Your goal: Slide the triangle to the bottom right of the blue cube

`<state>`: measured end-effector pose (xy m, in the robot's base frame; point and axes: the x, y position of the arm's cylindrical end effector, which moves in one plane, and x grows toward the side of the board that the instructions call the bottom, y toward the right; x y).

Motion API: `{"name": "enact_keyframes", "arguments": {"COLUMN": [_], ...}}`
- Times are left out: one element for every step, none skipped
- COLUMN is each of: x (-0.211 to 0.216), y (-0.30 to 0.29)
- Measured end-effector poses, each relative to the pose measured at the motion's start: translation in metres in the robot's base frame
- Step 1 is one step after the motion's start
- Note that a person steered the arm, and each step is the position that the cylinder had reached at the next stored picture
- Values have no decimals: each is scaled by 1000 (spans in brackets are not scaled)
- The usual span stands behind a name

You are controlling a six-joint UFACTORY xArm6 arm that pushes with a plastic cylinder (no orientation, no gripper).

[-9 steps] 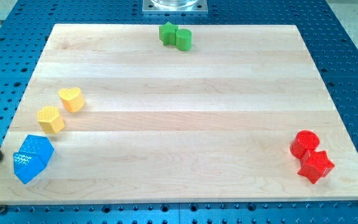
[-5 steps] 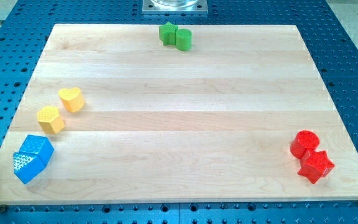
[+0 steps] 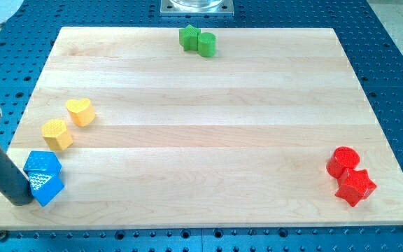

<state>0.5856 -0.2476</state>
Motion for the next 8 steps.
{"name": "enact_keyframes", "arguments": {"x": [16, 7, 12, 13, 13, 18, 16, 14], "y": [0, 26, 32, 37, 37, 45, 61, 62]}}
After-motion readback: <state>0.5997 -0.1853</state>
